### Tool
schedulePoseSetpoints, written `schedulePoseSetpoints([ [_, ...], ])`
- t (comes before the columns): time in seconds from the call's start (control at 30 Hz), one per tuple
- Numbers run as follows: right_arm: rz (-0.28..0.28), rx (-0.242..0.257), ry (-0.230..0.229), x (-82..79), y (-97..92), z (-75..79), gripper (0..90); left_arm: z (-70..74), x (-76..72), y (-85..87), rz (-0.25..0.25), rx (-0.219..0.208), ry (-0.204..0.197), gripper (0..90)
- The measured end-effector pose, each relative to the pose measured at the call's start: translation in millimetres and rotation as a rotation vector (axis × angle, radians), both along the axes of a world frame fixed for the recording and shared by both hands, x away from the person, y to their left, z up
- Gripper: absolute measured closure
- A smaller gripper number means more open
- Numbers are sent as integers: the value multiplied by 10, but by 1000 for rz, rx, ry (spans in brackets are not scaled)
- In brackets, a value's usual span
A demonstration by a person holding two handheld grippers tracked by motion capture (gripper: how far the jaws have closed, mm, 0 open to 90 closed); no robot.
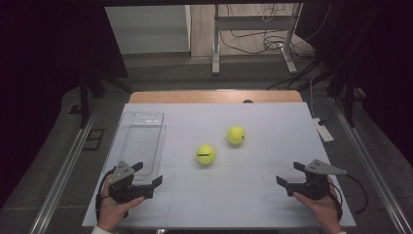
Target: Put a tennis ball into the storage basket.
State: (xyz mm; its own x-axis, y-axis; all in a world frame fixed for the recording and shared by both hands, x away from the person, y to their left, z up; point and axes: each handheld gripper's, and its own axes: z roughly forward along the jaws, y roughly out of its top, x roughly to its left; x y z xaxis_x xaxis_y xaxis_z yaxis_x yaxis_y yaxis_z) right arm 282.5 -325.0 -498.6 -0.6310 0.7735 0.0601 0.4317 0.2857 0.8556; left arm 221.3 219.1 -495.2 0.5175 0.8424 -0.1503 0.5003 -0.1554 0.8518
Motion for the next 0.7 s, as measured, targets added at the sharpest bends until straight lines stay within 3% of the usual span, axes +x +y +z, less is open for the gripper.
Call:
schedulePoseSetpoints([
  [0.7, 5, -18, -10, -2, 11, 6, 110, 20, 5, -30, -6, 1, -6, 105],
])
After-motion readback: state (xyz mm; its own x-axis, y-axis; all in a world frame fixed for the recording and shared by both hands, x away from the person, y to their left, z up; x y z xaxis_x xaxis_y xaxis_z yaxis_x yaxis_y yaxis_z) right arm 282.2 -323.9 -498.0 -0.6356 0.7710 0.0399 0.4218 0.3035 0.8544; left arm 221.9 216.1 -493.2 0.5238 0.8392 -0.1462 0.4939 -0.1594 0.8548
